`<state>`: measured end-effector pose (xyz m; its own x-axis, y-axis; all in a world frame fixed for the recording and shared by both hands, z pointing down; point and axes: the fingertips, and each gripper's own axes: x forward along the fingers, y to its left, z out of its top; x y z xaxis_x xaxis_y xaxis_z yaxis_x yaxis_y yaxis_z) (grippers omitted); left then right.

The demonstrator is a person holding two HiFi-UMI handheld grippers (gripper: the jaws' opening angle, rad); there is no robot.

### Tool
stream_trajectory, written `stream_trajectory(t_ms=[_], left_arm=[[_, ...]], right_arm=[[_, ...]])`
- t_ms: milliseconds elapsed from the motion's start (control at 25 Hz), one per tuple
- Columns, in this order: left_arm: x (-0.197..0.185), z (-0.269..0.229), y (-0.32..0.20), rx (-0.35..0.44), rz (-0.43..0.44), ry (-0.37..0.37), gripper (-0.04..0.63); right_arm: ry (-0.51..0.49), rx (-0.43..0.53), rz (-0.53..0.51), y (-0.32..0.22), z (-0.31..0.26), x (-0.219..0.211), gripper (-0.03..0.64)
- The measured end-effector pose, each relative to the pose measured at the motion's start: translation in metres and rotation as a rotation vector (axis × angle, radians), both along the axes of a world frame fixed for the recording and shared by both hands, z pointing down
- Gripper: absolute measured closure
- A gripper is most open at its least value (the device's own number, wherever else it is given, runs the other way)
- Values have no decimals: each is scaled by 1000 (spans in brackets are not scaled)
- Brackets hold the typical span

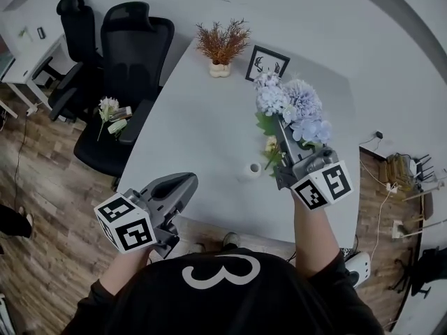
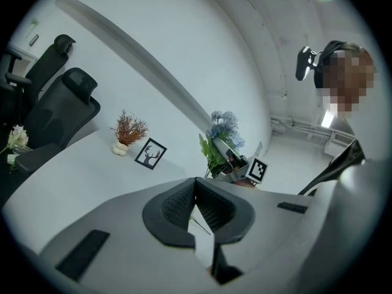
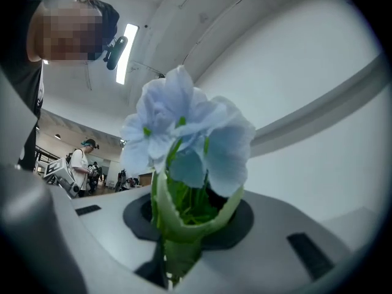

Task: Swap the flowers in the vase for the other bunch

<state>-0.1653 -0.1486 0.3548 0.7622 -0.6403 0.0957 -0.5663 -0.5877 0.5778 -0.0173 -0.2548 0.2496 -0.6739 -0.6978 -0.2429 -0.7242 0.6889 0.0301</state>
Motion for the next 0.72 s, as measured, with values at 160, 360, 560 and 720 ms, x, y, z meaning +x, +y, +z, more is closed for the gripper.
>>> stream_trajectory(t_ms=[160, 360, 560, 720], left_arm=[[-8, 3, 1, -11, -29, -11, 584], [-23, 6, 4, -26, -76, -21, 584], [-37, 15, 7, -54, -110, -61, 584], [-40, 19, 8, -67, -120, -61, 584]], right_arm=[[-10, 20, -20, -5, 24, -3, 509], [-15, -26, -38, -14, 59, -5, 509], [-13, -83, -33, -19, 94, -6, 506], [-2, -132, -27, -20, 121, -7, 500]])
